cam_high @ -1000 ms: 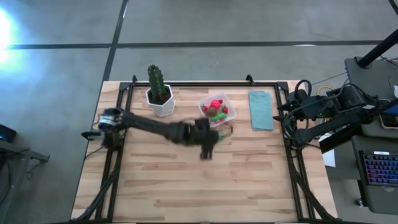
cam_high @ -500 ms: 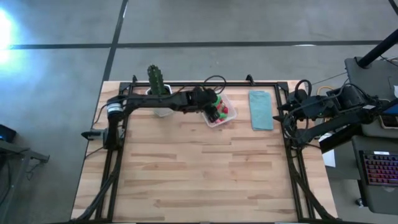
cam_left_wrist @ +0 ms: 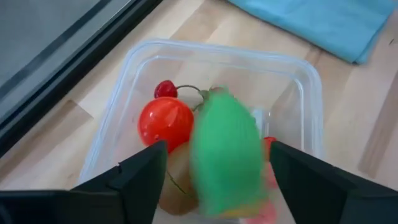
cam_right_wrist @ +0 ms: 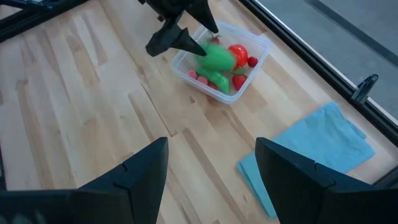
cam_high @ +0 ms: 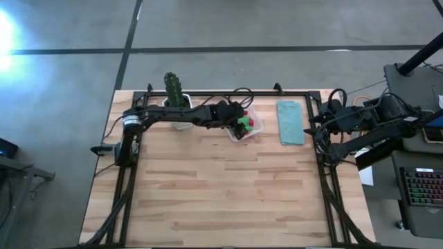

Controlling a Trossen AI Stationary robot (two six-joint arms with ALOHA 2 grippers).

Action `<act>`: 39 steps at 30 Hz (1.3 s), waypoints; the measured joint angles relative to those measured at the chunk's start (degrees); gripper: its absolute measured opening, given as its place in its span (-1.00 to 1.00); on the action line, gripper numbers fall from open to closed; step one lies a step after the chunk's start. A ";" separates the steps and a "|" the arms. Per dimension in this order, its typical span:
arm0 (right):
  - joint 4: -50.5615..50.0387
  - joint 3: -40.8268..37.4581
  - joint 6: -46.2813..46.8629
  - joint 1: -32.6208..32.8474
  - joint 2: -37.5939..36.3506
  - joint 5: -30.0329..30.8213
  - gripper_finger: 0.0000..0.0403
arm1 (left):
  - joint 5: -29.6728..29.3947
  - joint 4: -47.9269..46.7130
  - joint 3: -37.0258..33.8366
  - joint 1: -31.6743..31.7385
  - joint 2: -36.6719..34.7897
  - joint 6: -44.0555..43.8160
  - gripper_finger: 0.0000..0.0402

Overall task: Pick and placing Produce into tupperware
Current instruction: Return to Home Position

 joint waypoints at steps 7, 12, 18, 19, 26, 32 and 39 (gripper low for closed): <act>-0.01 0.00 -0.04 0.00 0.00 0.00 0.16 | 0.98 -0.31 0.95 -0.65 -0.19 -0.21 0.49; -0.11 0.00 -0.04 0.00 0.00 -0.01 0.16 | 1.72 -0.17 2.11 -3.79 -3.69 -0.66 0.49; -0.70 0.10 5.31 -0.13 -0.28 2.56 0.16 | 14.75 -1.59 2.29 -8.16 -12.42 -5.81 0.49; -0.60 0.26 6.05 -0.12 -0.45 1.42 0.16 | 16.65 -1.74 2.27 -9.13 -14.27 -5.19 0.49; 8.17 0.33 -3.31 0.00 -2.37 -6.69 0.16 | 18.58 -1.43 0.40 -12.00 -27.70 -14.35 0.49; 12.91 -3.88 -5.21 -0.02 -6.64 -10.40 0.16 | 19.99 4.86 -7.11 -16.63 -35.19 -6.68 0.49; 36.74 -20.74 -11.75 -0.01 -16.53 -21.96 0.16 | 28.94 34.41 -32.44 -16.35 -42.14 -9.57 0.49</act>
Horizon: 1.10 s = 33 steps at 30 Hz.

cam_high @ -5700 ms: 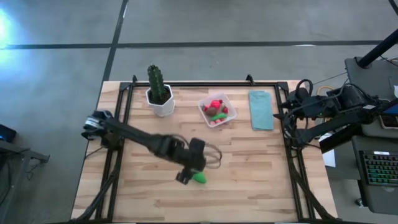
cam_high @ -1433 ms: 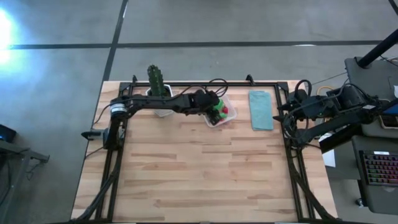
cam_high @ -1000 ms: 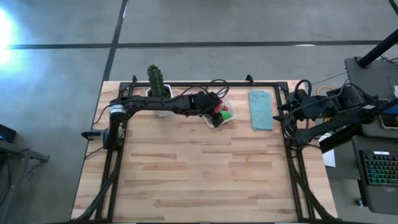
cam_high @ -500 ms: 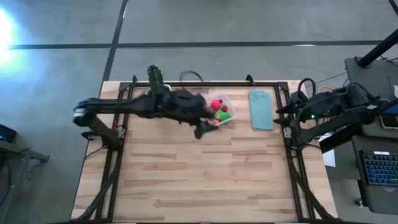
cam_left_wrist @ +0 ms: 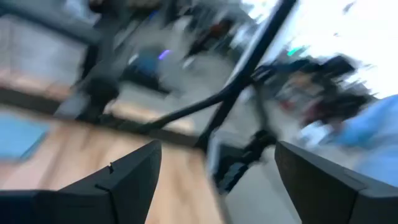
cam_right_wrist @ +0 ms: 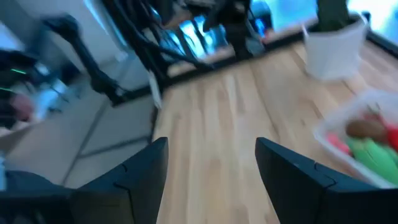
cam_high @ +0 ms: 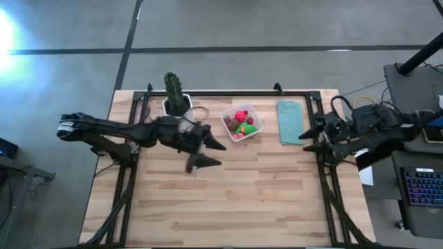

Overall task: Pick and placing Produce into tupperware
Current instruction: Return to Home Position

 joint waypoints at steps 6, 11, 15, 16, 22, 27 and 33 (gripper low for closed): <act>3.25 -4.48 -0.89 -0.01 -8.29 -0.06 0.16 | 3.11 12.30 -17.98 3.71 -12.94 -2.82 0.49; 3.78 -4.85 -2.89 -0.01 -14.40 0.99 0.16 | 0.25 13.64 -26.80 4.20 -25.26 -1.16 0.49; 3.58 -5.11 -6.76 -0.01 -17.46 1.01 0.16 | -0.49 13.57 -31.96 4.23 -33.95 0.63 0.49; 3.54 -5.17 -7.80 -0.01 -18.14 1.05 0.16 | -1.30 13.74 -33.27 4.24 -36.23 0.69 0.49; 0.13 -5.64 -8.10 -0.01 -21.76 11.35 0.16 | -2.87 13.48 -41.84 4.26 -47.01 0.41 0.49; -6.88 -7.38 2.63 -0.04 -23.70 20.70 0.16 | -3.22 13.22 -47.18 4.26 -55.65 0.44 0.49; 3.67 -14.65 -5.76 -0.03 -26.33 7.65 0.16 | -3.20 11.60 -53.06 4.26 -65.20 -0.13 0.49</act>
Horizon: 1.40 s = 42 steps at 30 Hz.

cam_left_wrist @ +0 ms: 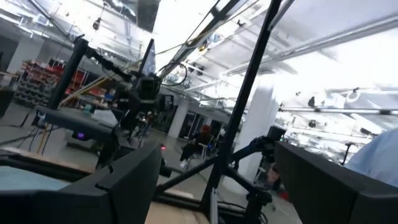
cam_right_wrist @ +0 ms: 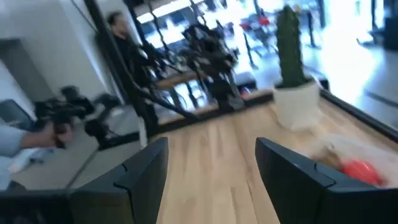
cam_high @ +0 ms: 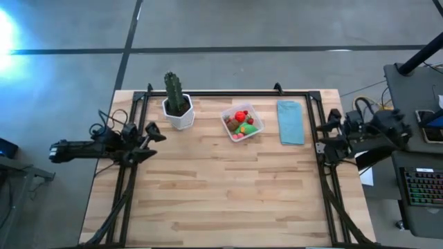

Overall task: Pick and placing Produce into tupperware
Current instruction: Return to Home Position

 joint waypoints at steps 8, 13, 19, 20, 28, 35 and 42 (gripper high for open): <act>13.78 -10.86 -5.51 0.00 -5.38 -0.62 0.16 | 0.20 -0.86 -4.35 -0.01 -4.83 -1.08 0.49; 20.23 -15.48 -7.59 0.02 -4.23 -0.35 0.16 | 0.20 -8.59 -4.52 0.00 -3.86 -1.22 0.49; 27.05 -21.90 -9.68 0.00 -5.38 -0.58 0.16 | 0.22 -14.03 -5.01 0.00 -4.32 -4.67 0.49; 28.91 -22.99 -10.73 0.01 -5.35 -0.66 0.16 | 0.22 -15.20 -5.06 -0.01 -4.34 -5.46 0.49; 36.99 -29.53 -12.74 0.02 -5.24 -0.71 0.16 | 0.09 -20.78 -5.06 0.00 -4.27 -8.52 0.49; 42.94 -35.07 -11.49 0.02 -5.28 -0.71 0.16 | 0.13 -20.63 -5.10 -0.01 -2.30 -8.50 0.49; 43.38 -38.56 -9.71 0.02 -5.29 -4.58 0.16 | 0.26 -20.44 -5.10 0.00 -1.03 -8.50 0.49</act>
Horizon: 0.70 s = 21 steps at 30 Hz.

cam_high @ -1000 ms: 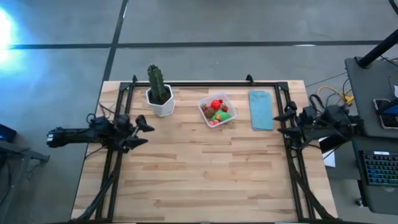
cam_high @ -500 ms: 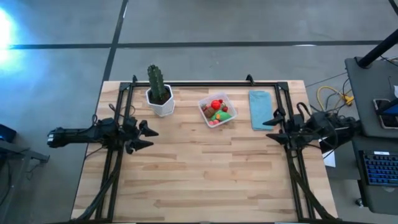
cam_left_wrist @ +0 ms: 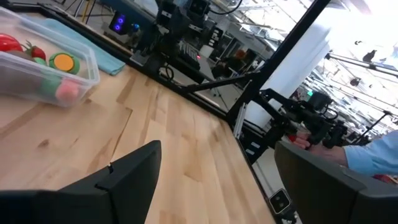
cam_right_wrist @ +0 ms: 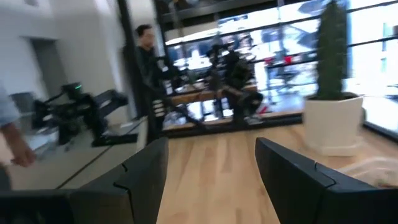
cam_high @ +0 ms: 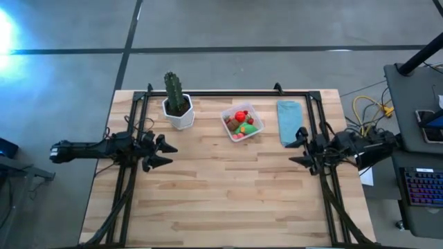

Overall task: Pick and placing Produce into tupperware
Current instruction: Return to Home Position

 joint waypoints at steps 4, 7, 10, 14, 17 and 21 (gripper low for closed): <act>-0.15 -1.32 -0.23 0.00 0.02 -5.94 0.16 | 0.01 0.21 -0.02 0.00 0.65 0.00 0.49; -0.14 -2.18 1.27 0.00 0.02 -8.89 0.16 | 0.00 0.33 -0.02 0.00 1.15 0.00 0.49; -0.45 -2.69 4.47 0.00 0.05 -9.55 0.16 | 0.00 0.36 -0.04 -0.02 1.56 0.02 0.49; -0.68 -2.77 8.10 0.00 0.71 -9.59 0.16 | 0.00 0.34 -0.04 -0.02 2.17 0.02 0.49; -0.70 -2.77 11.62 0.00 0.96 -9.61 0.16 | 0.00 0.25 -0.06 0.00 2.62 0.02 0.49; -0.65 -2.77 12.20 0.00 0.92 -9.61 0.16 | -0.02 0.28 -0.07 -0.02 3.08 0.02 0.49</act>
